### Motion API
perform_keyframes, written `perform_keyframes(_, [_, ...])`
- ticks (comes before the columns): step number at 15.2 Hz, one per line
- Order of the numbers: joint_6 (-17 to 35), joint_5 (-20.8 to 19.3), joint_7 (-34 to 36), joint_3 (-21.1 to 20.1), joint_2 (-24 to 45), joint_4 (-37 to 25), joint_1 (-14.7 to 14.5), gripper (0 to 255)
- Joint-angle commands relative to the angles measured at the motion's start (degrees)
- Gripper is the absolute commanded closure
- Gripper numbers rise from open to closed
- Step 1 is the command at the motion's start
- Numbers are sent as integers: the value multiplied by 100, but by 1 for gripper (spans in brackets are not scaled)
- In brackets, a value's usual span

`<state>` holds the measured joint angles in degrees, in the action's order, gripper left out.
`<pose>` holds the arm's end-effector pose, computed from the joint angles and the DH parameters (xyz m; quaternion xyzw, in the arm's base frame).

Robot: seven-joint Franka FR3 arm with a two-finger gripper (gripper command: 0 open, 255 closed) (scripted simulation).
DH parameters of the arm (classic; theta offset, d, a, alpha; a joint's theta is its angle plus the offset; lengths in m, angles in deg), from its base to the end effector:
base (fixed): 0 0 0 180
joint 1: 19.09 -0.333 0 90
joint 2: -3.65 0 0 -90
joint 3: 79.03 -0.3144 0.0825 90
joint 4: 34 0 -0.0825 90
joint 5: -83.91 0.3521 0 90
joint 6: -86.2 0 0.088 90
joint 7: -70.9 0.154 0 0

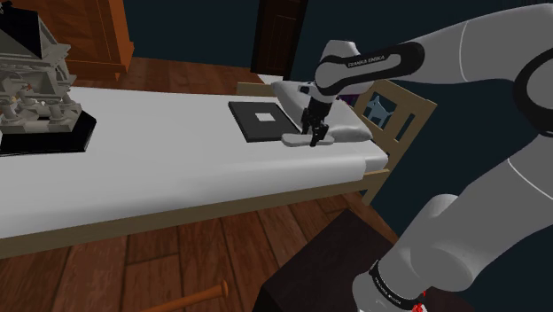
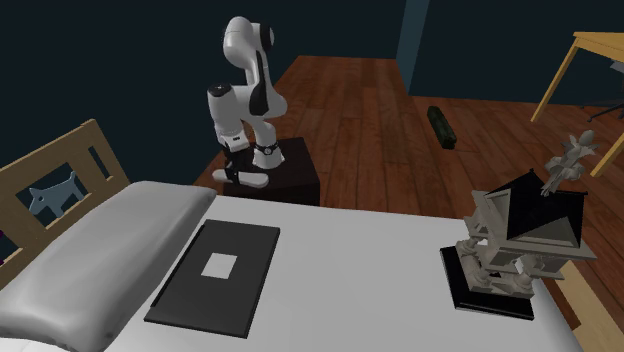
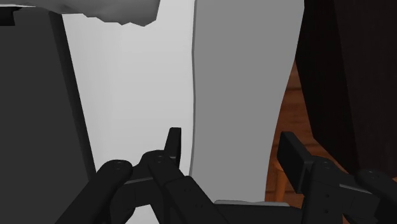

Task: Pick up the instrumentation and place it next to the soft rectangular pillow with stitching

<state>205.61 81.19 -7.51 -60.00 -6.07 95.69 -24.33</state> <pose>0.4470 -0.1155 0.3931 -0.8374 -0.5465 0.0013 0.0114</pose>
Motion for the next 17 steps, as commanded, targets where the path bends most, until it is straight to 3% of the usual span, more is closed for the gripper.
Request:
perform_keyframes(1, [171, 13, -2, 3, 44, 124, -4, 255])
perform_keyframes(14, [1211, 215, -171, 67, 611, 625, -17, 255])
perform_keyframes(17, [1250, 226, -179, 68, 636, 639, -17, 255])
